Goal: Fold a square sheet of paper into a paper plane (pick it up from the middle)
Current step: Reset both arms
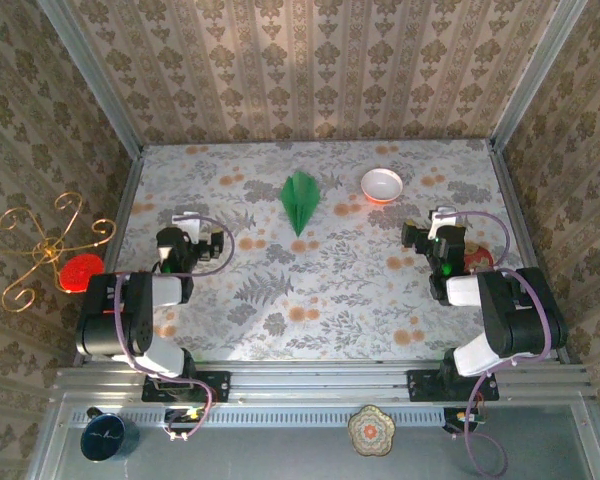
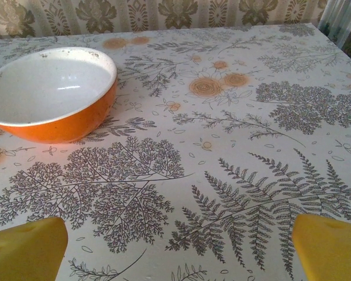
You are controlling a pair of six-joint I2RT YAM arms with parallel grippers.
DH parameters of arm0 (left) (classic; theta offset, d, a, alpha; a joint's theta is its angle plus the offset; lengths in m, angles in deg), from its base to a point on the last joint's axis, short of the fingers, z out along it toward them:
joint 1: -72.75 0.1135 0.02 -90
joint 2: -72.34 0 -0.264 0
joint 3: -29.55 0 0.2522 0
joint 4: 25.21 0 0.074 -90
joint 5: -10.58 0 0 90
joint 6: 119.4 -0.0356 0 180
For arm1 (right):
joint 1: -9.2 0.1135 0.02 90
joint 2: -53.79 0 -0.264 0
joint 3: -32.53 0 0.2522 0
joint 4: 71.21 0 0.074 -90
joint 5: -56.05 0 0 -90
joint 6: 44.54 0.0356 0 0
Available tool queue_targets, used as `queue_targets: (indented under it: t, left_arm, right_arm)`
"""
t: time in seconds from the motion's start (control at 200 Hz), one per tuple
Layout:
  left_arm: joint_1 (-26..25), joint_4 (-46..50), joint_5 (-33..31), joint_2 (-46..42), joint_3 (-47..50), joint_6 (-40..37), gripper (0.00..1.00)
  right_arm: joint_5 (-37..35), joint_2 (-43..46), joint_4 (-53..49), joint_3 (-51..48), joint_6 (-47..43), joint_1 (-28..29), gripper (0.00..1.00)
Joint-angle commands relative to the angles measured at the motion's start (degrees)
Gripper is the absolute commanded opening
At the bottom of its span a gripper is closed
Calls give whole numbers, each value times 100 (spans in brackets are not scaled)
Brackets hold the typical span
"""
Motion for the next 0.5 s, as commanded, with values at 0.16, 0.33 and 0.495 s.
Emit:
queue_targets:
  t: [0.16, 0.33, 0.495]
  left_arm:
    - [131, -344, -113, 88, -88, 158, 100]
    - [95, -364, -193, 87, -75, 144, 100]
    - [80, -369, -219, 87, -75, 133, 100]
  right_arm:
    - [12, -56, -29, 173, 34, -3, 100]
    - [3, -56, -19, 175, 34, -3, 100]
    - [4, -56, -24, 175, 33, -3, 100]
